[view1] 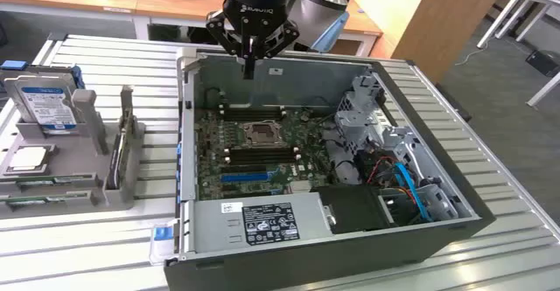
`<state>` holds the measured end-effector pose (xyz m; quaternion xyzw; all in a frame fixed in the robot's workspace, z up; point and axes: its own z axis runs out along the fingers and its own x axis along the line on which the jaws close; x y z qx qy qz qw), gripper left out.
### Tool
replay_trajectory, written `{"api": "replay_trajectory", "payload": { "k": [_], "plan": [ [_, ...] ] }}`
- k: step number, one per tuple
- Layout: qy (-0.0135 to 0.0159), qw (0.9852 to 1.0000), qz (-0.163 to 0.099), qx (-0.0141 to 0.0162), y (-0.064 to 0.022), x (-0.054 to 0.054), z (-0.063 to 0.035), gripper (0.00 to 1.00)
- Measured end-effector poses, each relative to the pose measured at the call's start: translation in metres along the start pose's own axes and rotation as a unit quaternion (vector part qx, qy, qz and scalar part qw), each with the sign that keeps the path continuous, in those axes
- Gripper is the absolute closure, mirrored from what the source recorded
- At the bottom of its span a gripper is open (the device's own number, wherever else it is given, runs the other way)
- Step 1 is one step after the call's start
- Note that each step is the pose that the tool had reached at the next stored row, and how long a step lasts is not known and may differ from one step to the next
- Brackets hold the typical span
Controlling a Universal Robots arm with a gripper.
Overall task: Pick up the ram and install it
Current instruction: 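Reach for the ram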
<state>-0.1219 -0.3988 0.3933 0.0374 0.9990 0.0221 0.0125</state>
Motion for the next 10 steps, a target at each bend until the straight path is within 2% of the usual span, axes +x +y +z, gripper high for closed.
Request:
{"api": "replay_trajectory", "payload": {
  "k": [10],
  "plan": [
    [0.0000, 1.0000, 0.000, 0.0000, 0.0000, 0.0000, 0.0000, 0.90]
  ]
}}
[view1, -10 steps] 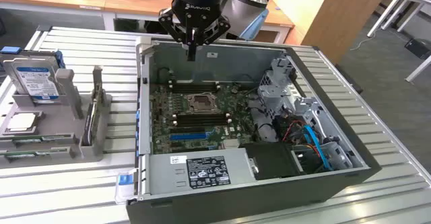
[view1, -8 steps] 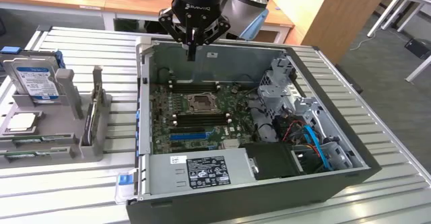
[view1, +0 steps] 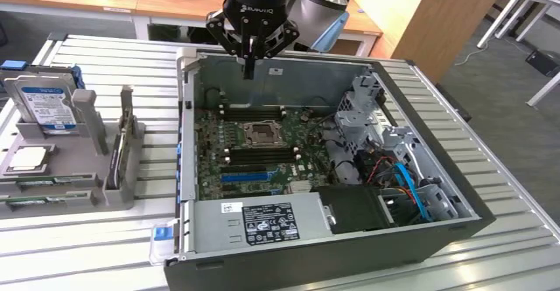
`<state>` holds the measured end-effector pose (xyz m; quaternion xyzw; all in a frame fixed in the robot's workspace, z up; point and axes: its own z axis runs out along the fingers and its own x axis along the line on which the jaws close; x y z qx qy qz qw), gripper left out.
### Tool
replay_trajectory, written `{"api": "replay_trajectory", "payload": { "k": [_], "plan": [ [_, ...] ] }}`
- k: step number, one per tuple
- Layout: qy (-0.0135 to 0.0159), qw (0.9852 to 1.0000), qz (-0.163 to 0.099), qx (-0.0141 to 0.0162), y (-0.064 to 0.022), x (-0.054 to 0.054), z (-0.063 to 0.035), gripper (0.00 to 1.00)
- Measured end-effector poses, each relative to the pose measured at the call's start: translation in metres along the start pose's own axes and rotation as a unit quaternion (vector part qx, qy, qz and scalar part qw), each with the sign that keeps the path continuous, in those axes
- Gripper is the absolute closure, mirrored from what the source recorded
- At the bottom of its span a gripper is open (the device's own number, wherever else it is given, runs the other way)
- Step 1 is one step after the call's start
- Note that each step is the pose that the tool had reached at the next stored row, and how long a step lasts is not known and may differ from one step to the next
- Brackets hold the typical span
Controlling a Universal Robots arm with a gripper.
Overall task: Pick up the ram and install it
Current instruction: 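Reach for the ram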
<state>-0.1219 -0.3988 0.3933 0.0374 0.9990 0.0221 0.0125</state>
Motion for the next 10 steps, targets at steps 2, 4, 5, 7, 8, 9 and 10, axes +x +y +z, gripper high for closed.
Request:
{"api": "replay_trajectory", "payload": {
  "k": [2, 4, 5, 7, 8, 9, 10],
  "plan": [
    [0.0000, 1.0000, 0.000, 0.0000, 0.0000, 0.000, 0.0000, 0.90],
    [0.0000, 1.0000, 0.000, 0.0001, -0.0001, 0.001, 0.0000, 0.90],
    [0.0000, 1.0000, 0.000, 0.0001, -0.0003, 0.003, -0.0001, 0.90],
    [0.0000, 1.0000, 0.000, 0.0000, -0.0006, 0.008, 0.0000, 0.90],
    [0.0000, 1.0000, 0.000, 0.0000, -0.0008, 0.011, -0.0001, 0.90],
    [0.0000, 1.0000, 0.000, 0.0000, -0.0010, 0.013, -0.0001, 0.90],
    [0.0000, 1.0000, 0.000, 0.0000, -0.0012, 0.016, -0.0001, 0.90]
  ]
}}
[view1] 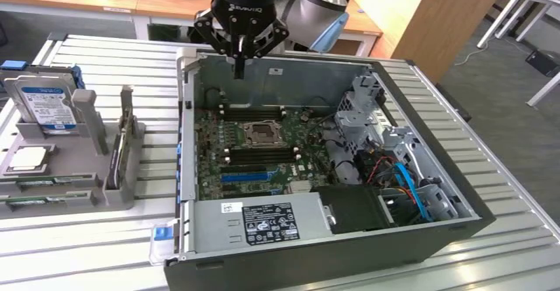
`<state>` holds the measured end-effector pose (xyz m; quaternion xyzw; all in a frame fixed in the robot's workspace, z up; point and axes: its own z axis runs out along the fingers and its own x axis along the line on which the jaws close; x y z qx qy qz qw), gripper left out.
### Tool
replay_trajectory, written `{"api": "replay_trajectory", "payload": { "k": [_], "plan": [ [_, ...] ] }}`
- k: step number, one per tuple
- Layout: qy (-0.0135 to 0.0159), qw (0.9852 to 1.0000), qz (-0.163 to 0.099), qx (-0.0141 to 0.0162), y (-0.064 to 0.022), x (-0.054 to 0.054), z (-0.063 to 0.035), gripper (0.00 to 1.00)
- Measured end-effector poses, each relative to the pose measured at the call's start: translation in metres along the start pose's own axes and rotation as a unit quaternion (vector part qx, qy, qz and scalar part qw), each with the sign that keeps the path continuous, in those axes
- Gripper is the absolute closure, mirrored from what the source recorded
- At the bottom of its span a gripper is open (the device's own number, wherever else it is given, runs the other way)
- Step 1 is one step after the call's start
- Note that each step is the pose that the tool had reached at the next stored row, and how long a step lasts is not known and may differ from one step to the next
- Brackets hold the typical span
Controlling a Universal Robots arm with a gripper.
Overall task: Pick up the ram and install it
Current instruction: 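Reach for the ram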
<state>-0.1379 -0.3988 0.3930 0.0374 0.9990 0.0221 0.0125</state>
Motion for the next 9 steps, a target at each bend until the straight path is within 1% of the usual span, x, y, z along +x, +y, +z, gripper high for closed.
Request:
{"api": "replay_trajectory", "payload": {
  "k": [9],
  "plan": [
    [0.0000, 1.0000, 0.000, 0.0000, -0.0017, 0.027, -0.0003, 0.90]
  ]
}}
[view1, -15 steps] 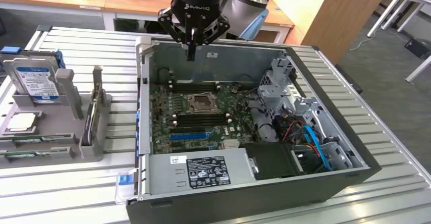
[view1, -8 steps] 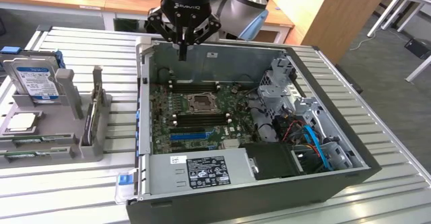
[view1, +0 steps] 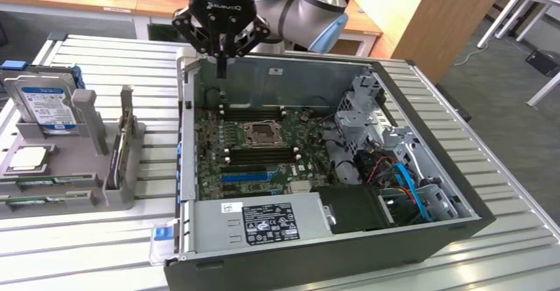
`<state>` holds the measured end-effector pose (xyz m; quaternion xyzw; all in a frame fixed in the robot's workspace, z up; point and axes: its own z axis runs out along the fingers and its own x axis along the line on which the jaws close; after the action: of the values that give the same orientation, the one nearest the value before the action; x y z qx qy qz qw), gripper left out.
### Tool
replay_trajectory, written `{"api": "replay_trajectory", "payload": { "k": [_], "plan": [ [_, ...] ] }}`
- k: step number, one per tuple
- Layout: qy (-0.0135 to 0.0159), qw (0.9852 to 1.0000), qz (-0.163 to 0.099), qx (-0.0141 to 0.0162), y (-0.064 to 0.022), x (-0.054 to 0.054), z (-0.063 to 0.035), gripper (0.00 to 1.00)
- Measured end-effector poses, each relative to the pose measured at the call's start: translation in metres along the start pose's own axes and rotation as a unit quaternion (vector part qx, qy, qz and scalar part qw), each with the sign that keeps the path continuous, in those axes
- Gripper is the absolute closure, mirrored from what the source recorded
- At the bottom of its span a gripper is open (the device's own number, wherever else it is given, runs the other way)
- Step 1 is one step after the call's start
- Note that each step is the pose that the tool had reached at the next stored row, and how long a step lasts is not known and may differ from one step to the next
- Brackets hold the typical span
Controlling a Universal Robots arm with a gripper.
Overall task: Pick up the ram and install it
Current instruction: 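Reach for the ram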
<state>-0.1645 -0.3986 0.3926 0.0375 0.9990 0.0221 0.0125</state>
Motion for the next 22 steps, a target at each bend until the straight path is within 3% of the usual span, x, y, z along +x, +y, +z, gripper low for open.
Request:
{"api": "replay_trajectory", "payload": {
  "k": [9, 22],
  "plan": [
    [0.0000, 1.0000, 0.000, 0.0000, -0.0014, 0.028, 0.0003, 0.90],
    [0.0000, 1.0000, 0.000, 0.0000, -0.0037, 0.077, 0.0012, 0.90]
  ]
}}
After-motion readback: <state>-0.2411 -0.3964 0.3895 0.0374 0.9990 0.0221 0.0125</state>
